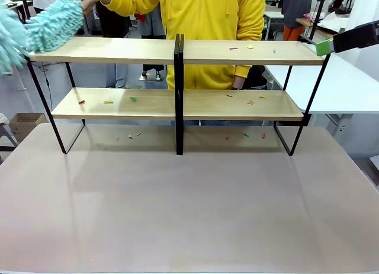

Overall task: Clean the shelves.
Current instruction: Clean a randomly selected level of the Shelf with the Duster.

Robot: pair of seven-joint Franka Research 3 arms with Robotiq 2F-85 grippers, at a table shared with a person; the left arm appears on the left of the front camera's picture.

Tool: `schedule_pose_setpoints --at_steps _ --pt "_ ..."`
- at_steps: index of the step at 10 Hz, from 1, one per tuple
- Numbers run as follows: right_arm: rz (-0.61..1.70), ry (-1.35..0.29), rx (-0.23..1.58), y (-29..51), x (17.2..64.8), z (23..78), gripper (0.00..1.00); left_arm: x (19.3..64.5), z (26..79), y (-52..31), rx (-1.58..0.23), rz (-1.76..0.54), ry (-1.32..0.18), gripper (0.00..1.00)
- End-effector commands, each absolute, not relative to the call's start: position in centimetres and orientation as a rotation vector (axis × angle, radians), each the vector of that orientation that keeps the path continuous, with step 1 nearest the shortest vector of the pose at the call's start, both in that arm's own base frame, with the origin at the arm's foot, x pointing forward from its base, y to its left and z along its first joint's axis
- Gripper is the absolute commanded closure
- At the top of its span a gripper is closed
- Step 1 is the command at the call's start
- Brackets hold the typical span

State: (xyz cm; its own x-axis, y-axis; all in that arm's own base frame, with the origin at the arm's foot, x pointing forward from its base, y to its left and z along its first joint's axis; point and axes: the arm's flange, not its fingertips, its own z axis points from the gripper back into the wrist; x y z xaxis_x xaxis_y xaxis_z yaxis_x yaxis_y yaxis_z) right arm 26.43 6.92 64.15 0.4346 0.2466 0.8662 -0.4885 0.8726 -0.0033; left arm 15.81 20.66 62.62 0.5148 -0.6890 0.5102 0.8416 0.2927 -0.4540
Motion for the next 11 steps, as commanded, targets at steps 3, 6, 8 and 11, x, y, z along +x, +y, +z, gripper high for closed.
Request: schedule_pose_setpoints --at_steps 3,6,8,11 --pt "0.461 -1.025 0.270 6.8 26.5 64.2 0.00 18.1 63.5 14.0 -0.577 -1.292 0.001 0.88" --pt "0.461 -1.025 0.270 6.8 26.5 64.2 0.00 18.8 63.4 14.0 -0.576 -1.238 0.022 0.88" --pt "0.461 -1.025 0.270 6.8 26.5 64.2 0.00 19.1 63.1 12.7 -0.574 -1.258 0.040 0.88" --pt "0.461 -1.025 0.270 6.8 26.5 64.2 0.00 21.1 66.6 9.7 -0.758 -0.860 -0.011 0.88"
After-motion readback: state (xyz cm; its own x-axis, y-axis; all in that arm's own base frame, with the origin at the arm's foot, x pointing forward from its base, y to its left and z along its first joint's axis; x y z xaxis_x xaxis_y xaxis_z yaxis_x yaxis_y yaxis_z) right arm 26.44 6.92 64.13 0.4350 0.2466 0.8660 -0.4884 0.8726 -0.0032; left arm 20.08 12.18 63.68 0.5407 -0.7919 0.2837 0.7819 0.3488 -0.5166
